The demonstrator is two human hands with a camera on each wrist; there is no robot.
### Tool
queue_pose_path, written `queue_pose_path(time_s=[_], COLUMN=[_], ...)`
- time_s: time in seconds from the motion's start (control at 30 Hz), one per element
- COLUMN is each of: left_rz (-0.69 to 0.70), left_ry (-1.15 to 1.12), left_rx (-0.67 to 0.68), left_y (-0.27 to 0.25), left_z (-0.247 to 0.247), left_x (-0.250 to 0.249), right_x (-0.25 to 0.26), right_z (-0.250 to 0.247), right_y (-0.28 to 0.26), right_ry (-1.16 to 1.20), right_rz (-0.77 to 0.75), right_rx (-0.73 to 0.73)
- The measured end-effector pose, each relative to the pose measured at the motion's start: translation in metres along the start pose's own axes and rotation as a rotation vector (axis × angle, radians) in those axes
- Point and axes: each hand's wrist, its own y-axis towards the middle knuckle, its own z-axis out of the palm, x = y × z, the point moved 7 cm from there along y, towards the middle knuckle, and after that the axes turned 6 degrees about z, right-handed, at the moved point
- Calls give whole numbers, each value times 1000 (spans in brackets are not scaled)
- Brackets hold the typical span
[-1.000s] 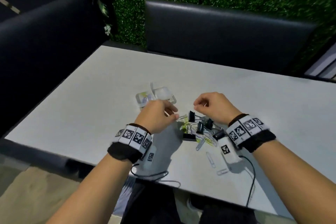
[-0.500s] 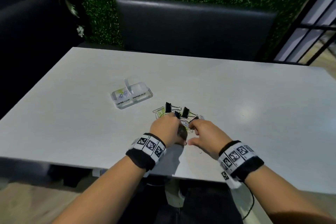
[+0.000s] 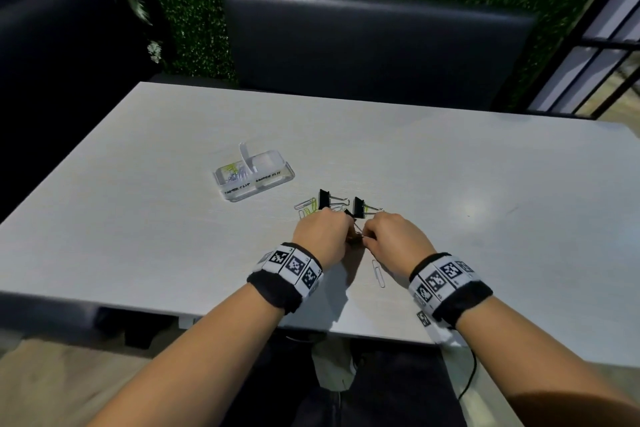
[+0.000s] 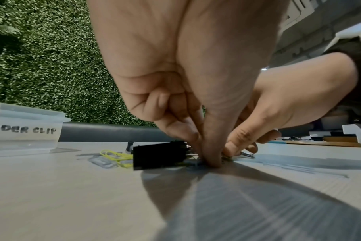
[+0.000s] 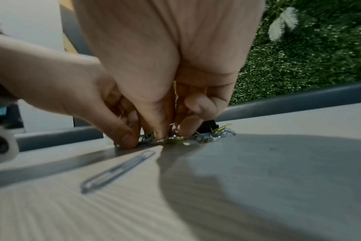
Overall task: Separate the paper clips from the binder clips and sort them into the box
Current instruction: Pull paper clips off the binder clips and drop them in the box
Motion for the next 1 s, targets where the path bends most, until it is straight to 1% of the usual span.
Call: queue_pose_path(time_s=[0.07, 0.2, 0.33, 0.43, 0.57, 0.67, 0.77, 0.83, 0.9, 1.0], left_rz=[-8, -33, -59, -94, -119, -156, -229, -315, -406, -520], left_ry=[-45, -140, -293, -456, -692, -821, -896, -862, -806, -729], left_rx=[-8, -33, -67, -104, -165, -234, -341, -456, -544, -596], left_y=[0, -1, -5, -11, -14, -20, -30, -37, -42, -40], left_z=[1, 0, -6, -10, -17, -31, -54, -71, -85, -94], left_x=[2, 8, 20, 33, 51, 74, 117, 159, 198, 237], right_x=[-5, -17, -26, -29, -21, 0, 42, 76, 109, 152], right_z=[-2, -5, -12, -23, -39, -45, -53, -51, -44, -35], right_y=[0, -5, -9, -8, 1, 20, 49, 76, 103, 138], right_ry=[57, 246, 424, 546, 605, 686, 707, 705, 698, 660], right_rz=[39, 135, 179, 178, 136, 110, 28, -19, -38, -33], right_rx=[2, 7, -5, -22, -54, -57, -61, -31, 12, 49])
